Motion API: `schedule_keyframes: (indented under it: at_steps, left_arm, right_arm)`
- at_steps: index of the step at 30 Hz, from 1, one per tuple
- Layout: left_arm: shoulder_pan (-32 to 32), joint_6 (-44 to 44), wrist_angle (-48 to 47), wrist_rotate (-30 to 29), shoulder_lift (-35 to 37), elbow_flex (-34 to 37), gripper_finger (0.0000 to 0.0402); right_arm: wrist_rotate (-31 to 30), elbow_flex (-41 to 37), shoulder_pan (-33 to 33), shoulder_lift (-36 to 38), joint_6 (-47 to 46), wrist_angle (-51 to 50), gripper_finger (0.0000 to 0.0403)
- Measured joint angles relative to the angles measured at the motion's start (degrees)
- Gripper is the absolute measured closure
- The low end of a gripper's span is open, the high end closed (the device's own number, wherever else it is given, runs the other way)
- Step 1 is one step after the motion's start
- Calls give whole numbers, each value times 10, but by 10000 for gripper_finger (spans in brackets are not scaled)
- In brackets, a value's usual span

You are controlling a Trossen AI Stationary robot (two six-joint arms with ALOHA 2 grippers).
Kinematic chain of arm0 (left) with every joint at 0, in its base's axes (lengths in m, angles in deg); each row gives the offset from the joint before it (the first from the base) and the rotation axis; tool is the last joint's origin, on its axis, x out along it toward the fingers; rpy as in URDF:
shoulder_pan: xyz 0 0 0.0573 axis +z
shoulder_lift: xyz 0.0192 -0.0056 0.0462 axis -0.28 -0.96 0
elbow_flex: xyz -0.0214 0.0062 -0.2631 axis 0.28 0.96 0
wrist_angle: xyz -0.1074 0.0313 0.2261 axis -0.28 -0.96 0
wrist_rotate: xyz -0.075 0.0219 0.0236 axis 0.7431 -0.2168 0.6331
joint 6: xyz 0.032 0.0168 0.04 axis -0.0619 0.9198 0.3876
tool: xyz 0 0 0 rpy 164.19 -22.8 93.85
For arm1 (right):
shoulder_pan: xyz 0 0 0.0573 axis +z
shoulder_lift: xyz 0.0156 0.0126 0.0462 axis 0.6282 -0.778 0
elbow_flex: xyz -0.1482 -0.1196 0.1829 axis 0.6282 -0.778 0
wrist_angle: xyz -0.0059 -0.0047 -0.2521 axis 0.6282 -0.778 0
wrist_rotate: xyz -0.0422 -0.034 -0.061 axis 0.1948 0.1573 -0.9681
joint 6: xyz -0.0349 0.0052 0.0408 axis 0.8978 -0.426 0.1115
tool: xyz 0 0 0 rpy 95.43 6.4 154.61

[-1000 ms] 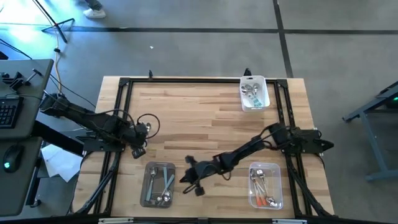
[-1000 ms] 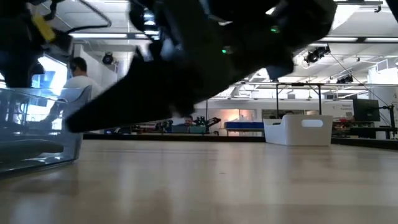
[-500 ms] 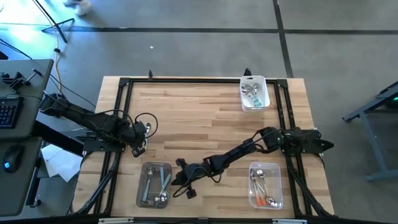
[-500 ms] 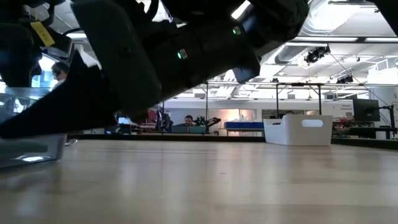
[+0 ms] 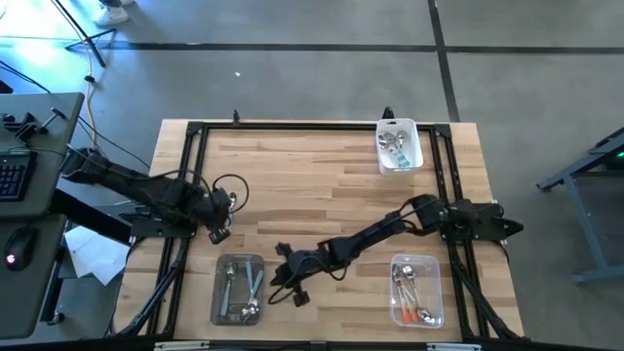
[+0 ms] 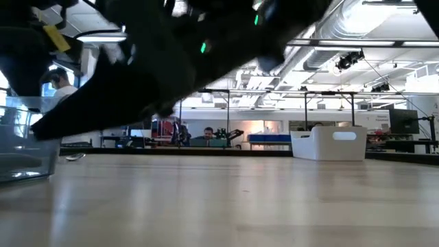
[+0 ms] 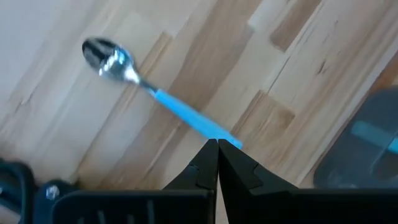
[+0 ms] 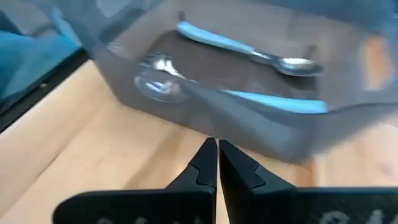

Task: Sort silverware by color (type)
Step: Adjust the black bin, then put the top light blue spoon into the black bin

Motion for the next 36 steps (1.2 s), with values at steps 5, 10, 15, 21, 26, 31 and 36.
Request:
schedule_keyframes:
  at_steps: [5,10,15,21,26,31,36]
  left_arm:
    - [53,42,37,-7,-12,0,398]
    - [110,65,43,-24,-17,0,373]
    - [168,75,60,-39,-17,17,314]
    - [236,60,103,24,-18,70,247]
    - [279,55,113,45,-24,83,228]
    - [304,56,116,72,-52,83,233]
    - [306,54,122,89,-107,83,238]
  right_arm:
    - [-79,-23,8,63,0,-116,403]
    - [-137,-117,9,142,-16,-112,403]
    - [-188,-247,-4,228,-17,-13,403]
    - [-217,-328,-42,339,2,27,403]
    - [-226,-339,-58,411,47,28,403]
    - [-242,-339,-61,459,85,29,403]
    - [-260,-339,-60,474,92,31,403]
